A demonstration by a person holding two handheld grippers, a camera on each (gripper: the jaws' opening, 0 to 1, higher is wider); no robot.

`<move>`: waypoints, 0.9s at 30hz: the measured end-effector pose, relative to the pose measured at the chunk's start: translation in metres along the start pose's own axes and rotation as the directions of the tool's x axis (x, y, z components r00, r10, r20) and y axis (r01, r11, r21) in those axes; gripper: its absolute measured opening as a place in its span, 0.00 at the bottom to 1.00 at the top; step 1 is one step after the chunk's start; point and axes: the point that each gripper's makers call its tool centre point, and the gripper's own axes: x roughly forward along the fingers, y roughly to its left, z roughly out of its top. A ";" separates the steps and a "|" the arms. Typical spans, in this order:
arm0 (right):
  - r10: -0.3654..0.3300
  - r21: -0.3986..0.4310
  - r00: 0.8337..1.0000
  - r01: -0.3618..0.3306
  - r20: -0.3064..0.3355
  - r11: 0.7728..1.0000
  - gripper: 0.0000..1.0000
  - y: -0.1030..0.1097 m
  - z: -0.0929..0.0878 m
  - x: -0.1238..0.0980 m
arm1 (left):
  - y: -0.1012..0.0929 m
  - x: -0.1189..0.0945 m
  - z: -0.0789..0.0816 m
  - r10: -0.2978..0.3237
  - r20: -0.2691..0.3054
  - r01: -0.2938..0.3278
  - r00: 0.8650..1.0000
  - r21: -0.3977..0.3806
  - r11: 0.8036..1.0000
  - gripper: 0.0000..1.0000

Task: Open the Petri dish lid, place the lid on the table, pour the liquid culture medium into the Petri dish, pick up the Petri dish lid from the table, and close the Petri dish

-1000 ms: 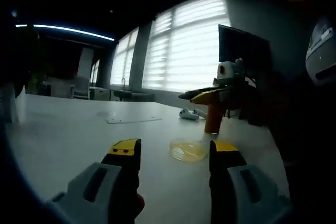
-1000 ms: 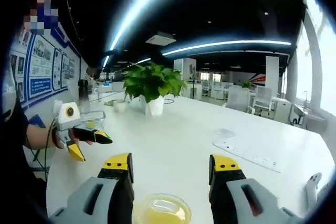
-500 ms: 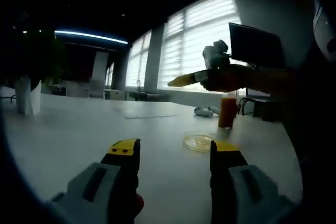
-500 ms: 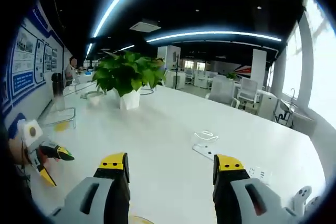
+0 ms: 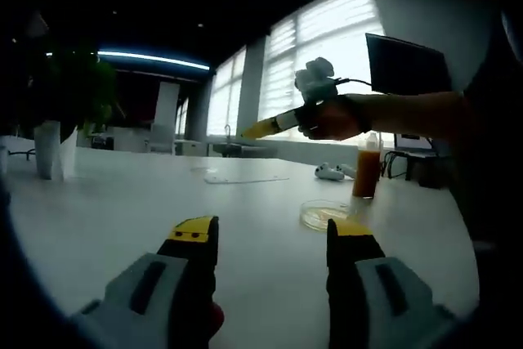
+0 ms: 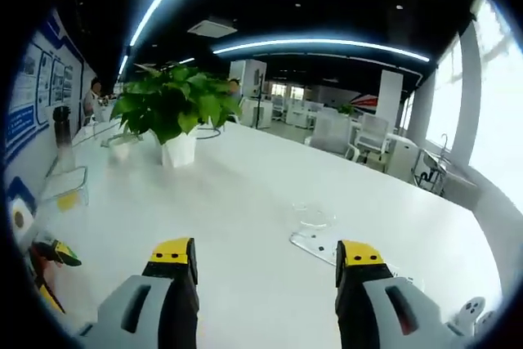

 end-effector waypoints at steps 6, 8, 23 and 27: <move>-0.025 0.015 1.000 0.025 -0.008 1.000 0.67 -0.004 0.002 0.020 | 0.000 0.001 0.000 0.004 -0.002 -0.004 1.000 0.016 1.000 0.44; -0.032 0.013 0.999 0.033 -0.008 0.999 0.67 -0.005 0.002 0.026 | 0.001 0.001 -0.001 0.007 -0.005 -0.007 1.000 0.018 1.000 0.45; -0.115 0.029 0.993 0.116 -0.040 0.993 0.70 -0.024 -0.015 0.090 | 0.006 0.002 -0.001 0.025 0.002 -0.025 1.000 0.006 1.000 0.45; -0.141 0.058 0.989 0.144 -0.046 0.988 0.70 -0.030 -0.020 0.104 | 0.007 0.002 0.000 0.029 0.008 -0.029 1.000 0.000 1.000 0.45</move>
